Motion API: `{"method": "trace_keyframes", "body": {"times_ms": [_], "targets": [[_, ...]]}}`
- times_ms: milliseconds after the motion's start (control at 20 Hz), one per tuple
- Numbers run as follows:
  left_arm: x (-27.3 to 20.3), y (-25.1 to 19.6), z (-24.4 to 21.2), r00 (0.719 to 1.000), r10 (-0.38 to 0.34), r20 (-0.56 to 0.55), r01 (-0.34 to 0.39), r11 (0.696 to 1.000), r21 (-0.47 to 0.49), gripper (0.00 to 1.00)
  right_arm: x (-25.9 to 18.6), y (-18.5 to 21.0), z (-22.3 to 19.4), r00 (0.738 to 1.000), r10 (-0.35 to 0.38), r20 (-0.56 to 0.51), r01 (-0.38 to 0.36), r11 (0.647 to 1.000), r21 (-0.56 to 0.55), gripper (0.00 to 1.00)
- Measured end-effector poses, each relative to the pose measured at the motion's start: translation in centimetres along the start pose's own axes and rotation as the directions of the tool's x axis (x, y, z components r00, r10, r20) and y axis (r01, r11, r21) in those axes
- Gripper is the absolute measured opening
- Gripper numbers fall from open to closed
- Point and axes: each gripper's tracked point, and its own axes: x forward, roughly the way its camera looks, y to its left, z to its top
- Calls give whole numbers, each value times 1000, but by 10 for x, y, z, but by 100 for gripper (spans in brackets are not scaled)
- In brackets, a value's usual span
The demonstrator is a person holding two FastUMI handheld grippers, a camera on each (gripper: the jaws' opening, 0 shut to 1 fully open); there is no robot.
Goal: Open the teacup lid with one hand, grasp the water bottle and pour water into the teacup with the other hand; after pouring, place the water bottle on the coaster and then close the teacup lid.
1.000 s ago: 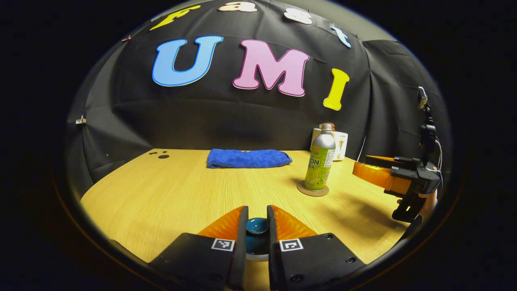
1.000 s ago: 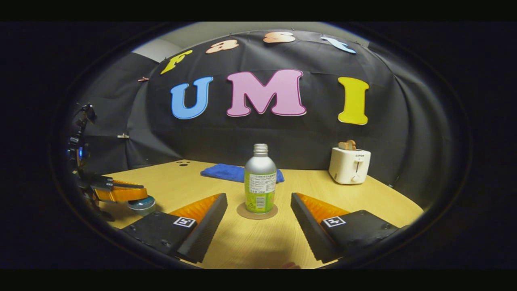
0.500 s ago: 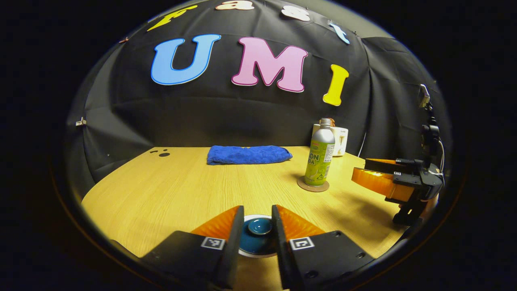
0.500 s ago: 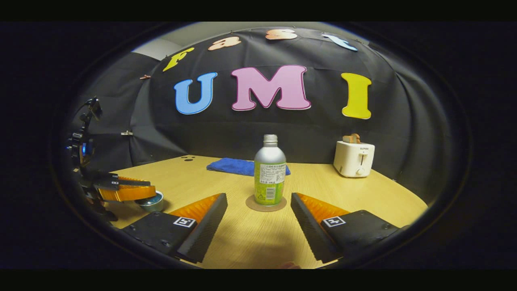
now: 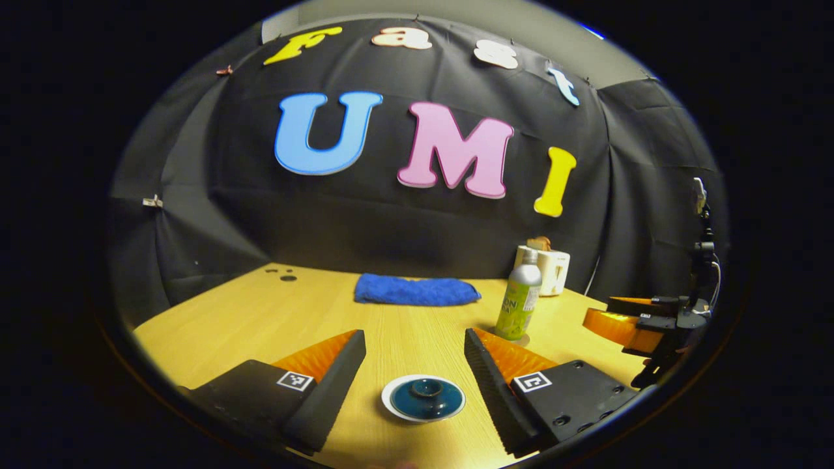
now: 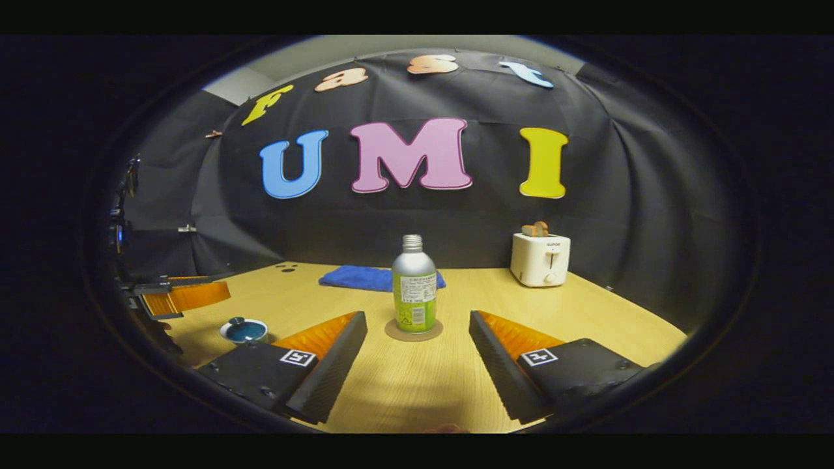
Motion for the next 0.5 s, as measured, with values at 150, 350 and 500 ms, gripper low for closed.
{"method": "trace_keyframes", "body": {"times_ms": [150, 350, 500], "targets": [[-24, 1, 14, 997, 41, 71, -40, 999, -13, 95, -20, -5, 5, 999, -26, 32, 26, 1000, 1, 98], [-39, 13, 22, 995, 59, 81, -57, 998, -32, 95, -37, -4, 12, 998, -30, 50, 31, 1000, -4, 98], [-48, 26, 27, 991, 92, 93, -91, 996, -17, 95, -50, -11, 20, 996, -40, 79, 41, 999, -3, 98]]}}
